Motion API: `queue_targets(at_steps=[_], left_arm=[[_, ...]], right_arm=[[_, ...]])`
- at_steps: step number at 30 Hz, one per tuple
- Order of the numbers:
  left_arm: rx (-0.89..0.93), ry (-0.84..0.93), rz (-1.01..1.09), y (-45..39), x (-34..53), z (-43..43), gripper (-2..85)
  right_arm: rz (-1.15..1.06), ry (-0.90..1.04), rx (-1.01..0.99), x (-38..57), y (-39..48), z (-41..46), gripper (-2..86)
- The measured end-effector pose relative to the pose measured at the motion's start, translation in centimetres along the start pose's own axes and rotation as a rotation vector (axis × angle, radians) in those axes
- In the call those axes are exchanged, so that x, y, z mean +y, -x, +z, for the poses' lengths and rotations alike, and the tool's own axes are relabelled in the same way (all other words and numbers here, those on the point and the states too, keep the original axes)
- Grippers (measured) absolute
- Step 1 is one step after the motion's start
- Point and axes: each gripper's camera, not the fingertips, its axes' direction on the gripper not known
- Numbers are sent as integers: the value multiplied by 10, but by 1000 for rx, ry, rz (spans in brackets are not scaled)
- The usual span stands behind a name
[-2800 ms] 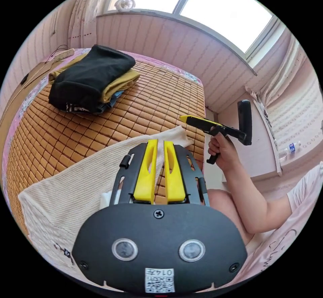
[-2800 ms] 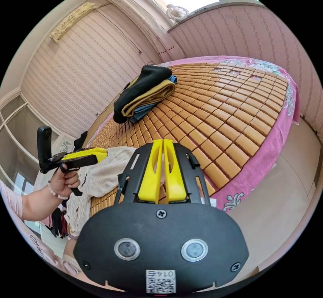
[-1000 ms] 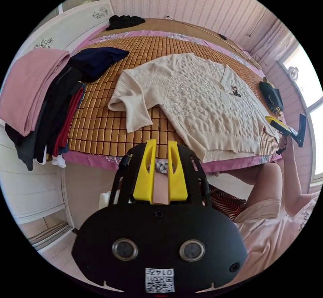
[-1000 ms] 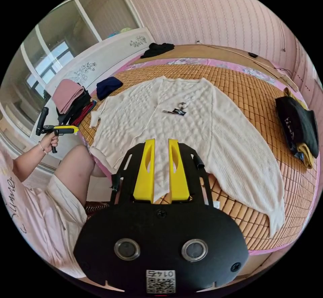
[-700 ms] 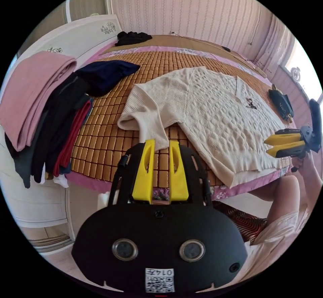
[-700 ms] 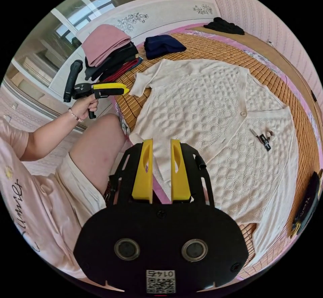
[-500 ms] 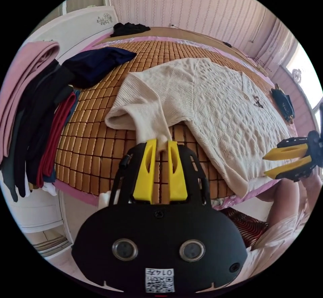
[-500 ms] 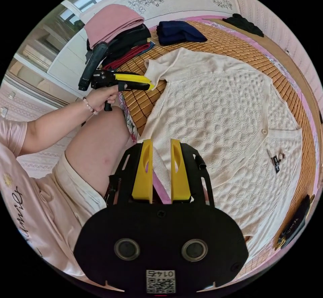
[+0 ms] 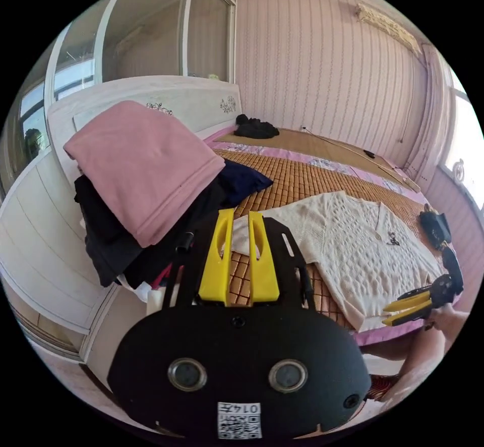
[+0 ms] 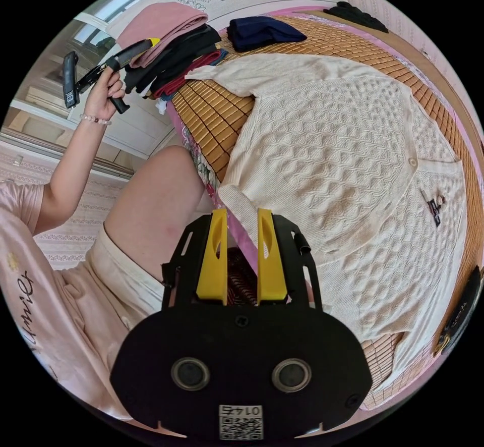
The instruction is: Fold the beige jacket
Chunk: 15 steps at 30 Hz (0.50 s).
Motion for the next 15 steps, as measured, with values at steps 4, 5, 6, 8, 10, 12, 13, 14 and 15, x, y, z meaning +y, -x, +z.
queue_targets(at_steps=[4,5,6,8,10,12,13,14,15], left_arm=[[278,149,182,-56,17,1,53],[352,212,241,-81,24,5,59],[411,261,306,-108,32,9,65],[489,351,431,-150,44,17,74],[541,429,559,-186,53,25,81],[491,468,665,-218,61,36,83],[466,480,696,-224,63,39,83],[432,507,732,-231,62,43,83],[441,505,715,-231,57,42,83]], right_arm=[[83,6,93,21,-21,2,92],[123,8,116,30,-29,3,92],[168,10,136,40,-38,4,92],[220,17,177,53,-47,8,92],[247,15,209,63,-50,13,93],[247,-1,207,68,-48,20,92],[245,-5,201,68,-46,23,92],[242,-16,173,65,-43,28,92],[239,-38,136,60,-40,32,92]])
